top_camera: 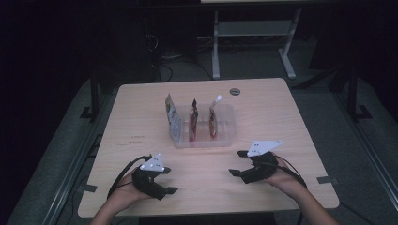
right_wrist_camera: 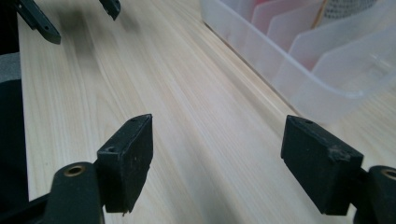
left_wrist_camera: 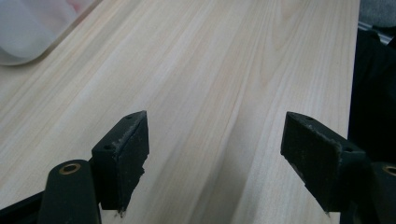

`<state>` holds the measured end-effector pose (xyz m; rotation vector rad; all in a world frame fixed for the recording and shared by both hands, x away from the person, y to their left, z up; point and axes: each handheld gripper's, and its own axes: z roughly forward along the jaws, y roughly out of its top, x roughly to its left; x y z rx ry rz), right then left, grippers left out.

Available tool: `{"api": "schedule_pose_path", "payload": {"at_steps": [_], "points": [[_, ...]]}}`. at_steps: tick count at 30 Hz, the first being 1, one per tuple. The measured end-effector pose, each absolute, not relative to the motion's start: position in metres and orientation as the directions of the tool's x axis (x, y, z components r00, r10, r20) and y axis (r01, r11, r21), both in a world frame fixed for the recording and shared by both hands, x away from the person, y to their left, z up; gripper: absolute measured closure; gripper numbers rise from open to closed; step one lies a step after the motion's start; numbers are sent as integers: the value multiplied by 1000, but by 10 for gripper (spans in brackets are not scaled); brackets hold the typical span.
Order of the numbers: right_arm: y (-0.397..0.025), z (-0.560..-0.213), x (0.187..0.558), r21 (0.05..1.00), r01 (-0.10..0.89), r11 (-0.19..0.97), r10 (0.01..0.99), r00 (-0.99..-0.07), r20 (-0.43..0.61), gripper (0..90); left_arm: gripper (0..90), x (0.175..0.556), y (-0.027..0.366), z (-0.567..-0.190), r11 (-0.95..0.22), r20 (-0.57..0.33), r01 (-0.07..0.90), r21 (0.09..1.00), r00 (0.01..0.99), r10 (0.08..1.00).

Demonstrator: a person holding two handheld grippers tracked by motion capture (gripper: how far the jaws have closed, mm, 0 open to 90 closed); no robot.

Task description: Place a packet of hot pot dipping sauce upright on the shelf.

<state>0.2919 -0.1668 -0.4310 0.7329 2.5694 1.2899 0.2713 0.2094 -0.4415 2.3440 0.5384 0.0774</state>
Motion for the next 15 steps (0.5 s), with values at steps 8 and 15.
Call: {"api": "schedule_pose_path", "payload": {"at_steps": [8, 15], "points": [[-173, -441, 291, 780, 354, 517, 506, -861, 55, 232, 227, 269, 209, -441, -665, -88, 347, 662, 916, 391], [-176, -440, 291, 787, 355, 506, 514, -856, 55, 223, 227, 270, 209, -442, -661, -86, 345, 666, 916, 391]]}}
